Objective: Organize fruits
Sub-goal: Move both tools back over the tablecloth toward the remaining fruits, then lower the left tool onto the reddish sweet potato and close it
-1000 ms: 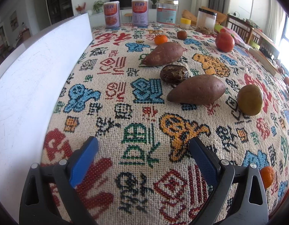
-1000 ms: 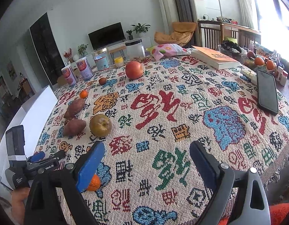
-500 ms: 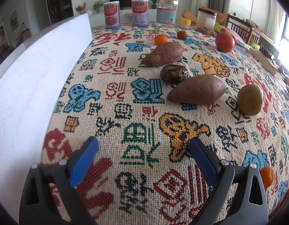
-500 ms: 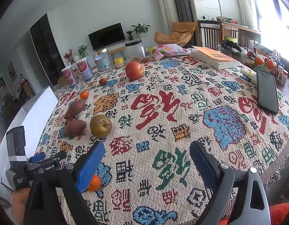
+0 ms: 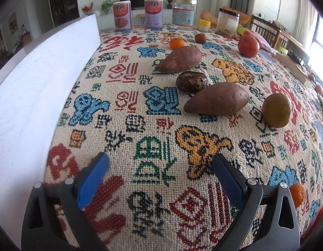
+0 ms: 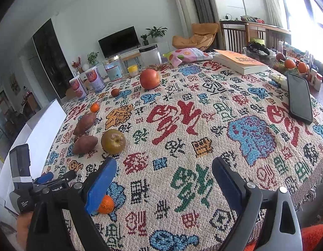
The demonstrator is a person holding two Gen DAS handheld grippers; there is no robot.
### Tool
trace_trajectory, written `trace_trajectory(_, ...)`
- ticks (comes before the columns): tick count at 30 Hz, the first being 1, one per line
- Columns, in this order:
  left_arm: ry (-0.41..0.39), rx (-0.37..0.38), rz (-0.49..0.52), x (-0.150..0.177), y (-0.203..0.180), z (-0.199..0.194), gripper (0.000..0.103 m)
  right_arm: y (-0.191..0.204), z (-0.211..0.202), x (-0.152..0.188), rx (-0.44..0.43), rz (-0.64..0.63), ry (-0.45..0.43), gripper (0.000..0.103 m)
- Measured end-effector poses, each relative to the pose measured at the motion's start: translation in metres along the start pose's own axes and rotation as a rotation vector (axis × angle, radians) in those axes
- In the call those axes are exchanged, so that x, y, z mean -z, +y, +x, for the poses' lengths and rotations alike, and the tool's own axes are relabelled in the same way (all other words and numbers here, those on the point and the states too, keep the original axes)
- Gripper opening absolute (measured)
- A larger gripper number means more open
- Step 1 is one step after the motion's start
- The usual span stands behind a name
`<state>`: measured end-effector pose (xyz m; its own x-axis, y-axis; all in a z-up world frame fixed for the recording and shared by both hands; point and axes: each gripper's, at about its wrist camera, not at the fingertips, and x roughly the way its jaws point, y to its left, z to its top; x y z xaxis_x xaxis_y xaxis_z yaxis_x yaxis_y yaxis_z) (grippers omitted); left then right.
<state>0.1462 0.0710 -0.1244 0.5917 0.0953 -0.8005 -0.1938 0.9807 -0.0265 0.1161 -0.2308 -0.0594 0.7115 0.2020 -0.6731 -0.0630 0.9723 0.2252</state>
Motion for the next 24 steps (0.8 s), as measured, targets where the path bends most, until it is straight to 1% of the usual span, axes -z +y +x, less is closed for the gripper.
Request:
trace_trajectory(3, 0.009, 0.104, 0.047, -0.013, -0.006, -0.003, 0.099, 0.0, 0.0, 0.0, -0.004, 0.003, -0.002, 0.092)
trace_trajectory(6, -0.055, 0.102, 0.104, -0.036, -0.018, -0.01, 0.099, -0.001, -0.001, 0.001, -0.009, 0.006, -0.004, 0.092)
trace_trajectory(8, -0.102, 0.107, 0.169, -0.05, -0.03, -0.009, 0.099, -0.002, 0.0, 0.001, -0.01, 0.01, 0.001, 0.092)
trace_trajectory(11, -0.11, 0.096, 0.282, -0.059, -0.051, 0.004, 0.099, -0.004, 0.001, 0.001, -0.014, 0.021, 0.007, 0.092)
trace_trajectory(12, -0.1, 0.109, 0.3, -0.059, -0.055, 0.009, 0.098, -0.005, 0.001, 0.001, -0.015, 0.025, 0.006, 0.092)
trace_trajectory(13, -0.081, 0.134, 0.306, -0.059, -0.057, 0.013, 0.098, -0.005, 0.001, 0.001, -0.016, 0.029, 0.005, 0.092)
trace_trajectory(15, -0.059, 0.207, 0.315, -0.054, -0.059, 0.012, 0.096, -0.007, 0.0, 0.001, -0.02, 0.036, 0.001, 0.092)
trace_trajectory(16, -0.046, 0.248, 0.33, -0.05, -0.06, 0.009, 0.092, -0.008, 0.0, 0.001, -0.023, 0.04, -0.001, 0.092)
trace_trajectory(17, -0.026, 0.279, 0.347, -0.047, -0.061, 0.007, 0.091, -0.009, -0.001, 0.001, -0.025, 0.044, -0.002, 0.092)
trace_trajectory(19, -0.001, 0.342, 0.377, -0.04, -0.059, -0.004, 0.088, -0.011, -0.001, 0.001, -0.031, 0.053, -0.002, 0.093)
trace_trajectory(21, 0.006, 0.416, 0.365, -0.038, -0.053, -0.017, 0.086, -0.012, 0.0, 0.001, -0.035, 0.059, 0.003, 0.093)
trace_trajectory(22, -0.007, 0.417, 0.352, -0.04, -0.05, -0.022, 0.086, -0.012, 0.001, 0.001, -0.037, 0.061, 0.005, 0.093)
trace_trajectory(23, -0.019, 0.396, 0.342, -0.043, -0.048, -0.023, 0.086, -0.013, 0.002, 0.001, -0.04, 0.063, 0.007, 0.093)
trace_trajectory(24, -0.03, 0.354, 0.342, -0.046, -0.048, -0.022, 0.086, -0.013, 0.002, 0.001, -0.042, 0.065, 0.009, 0.093)
